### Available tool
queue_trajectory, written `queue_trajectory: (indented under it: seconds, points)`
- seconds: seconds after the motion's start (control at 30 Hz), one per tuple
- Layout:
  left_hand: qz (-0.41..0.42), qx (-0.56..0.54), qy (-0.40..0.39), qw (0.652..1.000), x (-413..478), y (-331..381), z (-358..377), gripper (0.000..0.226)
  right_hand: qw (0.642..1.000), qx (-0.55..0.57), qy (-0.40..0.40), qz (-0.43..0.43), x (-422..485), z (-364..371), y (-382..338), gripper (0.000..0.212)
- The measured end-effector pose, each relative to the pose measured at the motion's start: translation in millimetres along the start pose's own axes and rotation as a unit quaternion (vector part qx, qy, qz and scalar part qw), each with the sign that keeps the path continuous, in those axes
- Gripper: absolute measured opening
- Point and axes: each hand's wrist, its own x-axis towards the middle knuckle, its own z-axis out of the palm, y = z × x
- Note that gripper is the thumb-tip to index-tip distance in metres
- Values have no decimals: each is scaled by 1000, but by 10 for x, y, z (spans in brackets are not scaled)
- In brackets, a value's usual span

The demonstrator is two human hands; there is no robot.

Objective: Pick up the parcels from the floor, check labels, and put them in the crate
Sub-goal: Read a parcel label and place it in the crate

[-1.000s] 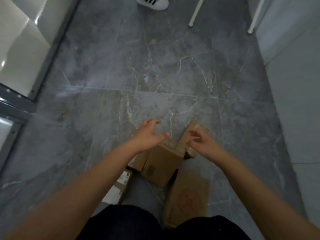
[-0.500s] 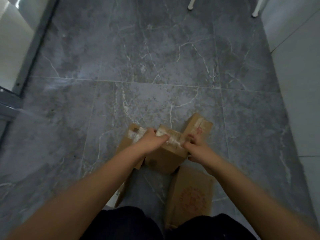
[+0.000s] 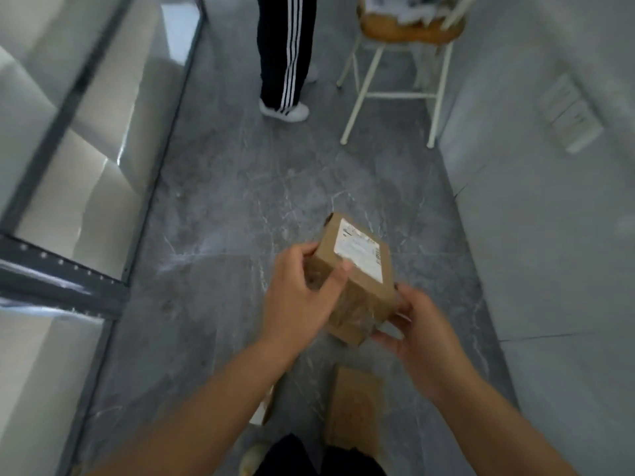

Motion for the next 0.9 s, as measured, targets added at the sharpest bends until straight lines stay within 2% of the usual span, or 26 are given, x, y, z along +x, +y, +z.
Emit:
queue_trajectory:
  seconds: [0.1, 0.3, 0.4, 0.53, 0.6, 0.7, 0.8, 0.9]
  points:
    - [40, -85, 5, 996, -308, 838, -263, 57, 997, 73, 11, 6, -660, 15, -565, 24]
    - [125, -142, 45, 981, -771, 2273, -827, 53, 993, 103, -18, -59, -1907, 163, -1510, 20]
    - [182, -186, 34, 965, -944, 2759, -1174, 49, 985, 134, -20, -111, -2371, 268, -1827, 21]
    - [236, -218, 7, 947, -1145, 3052, -1564, 57, 974, 133, -44, -180, -2836, 436, -2120, 23]
    - [277, -216, 18, 936, -1201, 3105, -1717, 54, 972, 124, -61, -192, -2998, 510, -2183, 33]
    - [324, -218, 28, 920, -1274, 3140, -1858, 49, 966, 104, -103, -212, -3141, 575, -2208, 62]
    - [338, -236, 18, 911, -1312, 3115, -1954, 47, 962, 50, -125, -237, -3251, 636, -2250, 86]
    - [332, -251, -24, 909, -1314, 3076, -2020, 53, 952, 35, -127, -278, -3320, 644, -2279, 85]
